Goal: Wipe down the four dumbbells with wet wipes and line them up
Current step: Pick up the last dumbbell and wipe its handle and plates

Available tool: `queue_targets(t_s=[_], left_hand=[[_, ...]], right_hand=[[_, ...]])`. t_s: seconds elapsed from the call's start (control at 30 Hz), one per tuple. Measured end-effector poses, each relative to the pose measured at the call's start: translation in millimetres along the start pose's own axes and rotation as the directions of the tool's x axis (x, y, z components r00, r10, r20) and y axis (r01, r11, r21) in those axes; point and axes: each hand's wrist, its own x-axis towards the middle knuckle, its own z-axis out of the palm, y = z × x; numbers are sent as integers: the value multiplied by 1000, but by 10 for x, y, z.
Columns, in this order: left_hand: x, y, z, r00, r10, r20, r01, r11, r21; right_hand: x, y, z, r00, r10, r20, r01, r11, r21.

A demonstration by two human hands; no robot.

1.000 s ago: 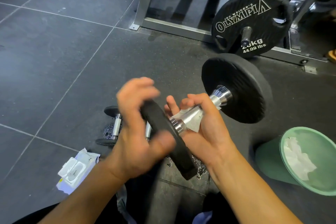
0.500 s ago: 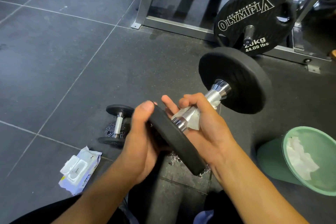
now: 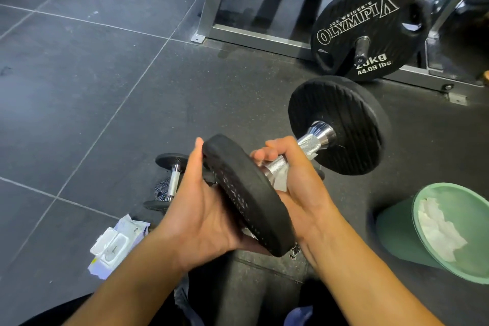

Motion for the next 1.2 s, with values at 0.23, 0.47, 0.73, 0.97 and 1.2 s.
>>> queue_targets(t_s=[0.23,0.47,0.73,0.97,1.2], left_hand=[[106,33,58,962,271,-27,-263,950,169],[169,134,-81,306,660,686,-605,-422,675],[105,49,-133,997,-16,-82,18,999,26],[234,-6,27,940,309,-147,-325,940,-106],[174,-224,-151,130,620,774,-434,-666,606]], right_hand=[[31,-33,-18,998,-42,-51,40,998,-47],[128,-11,-87,999,-37,-30,37,999,-20],[85,-10,-58,995,-98,-17,98,995,12],[223,24,-98,977,-214,-17,214,977,-26],[212,-130,-136,985,-169,-43,163,979,-118]])
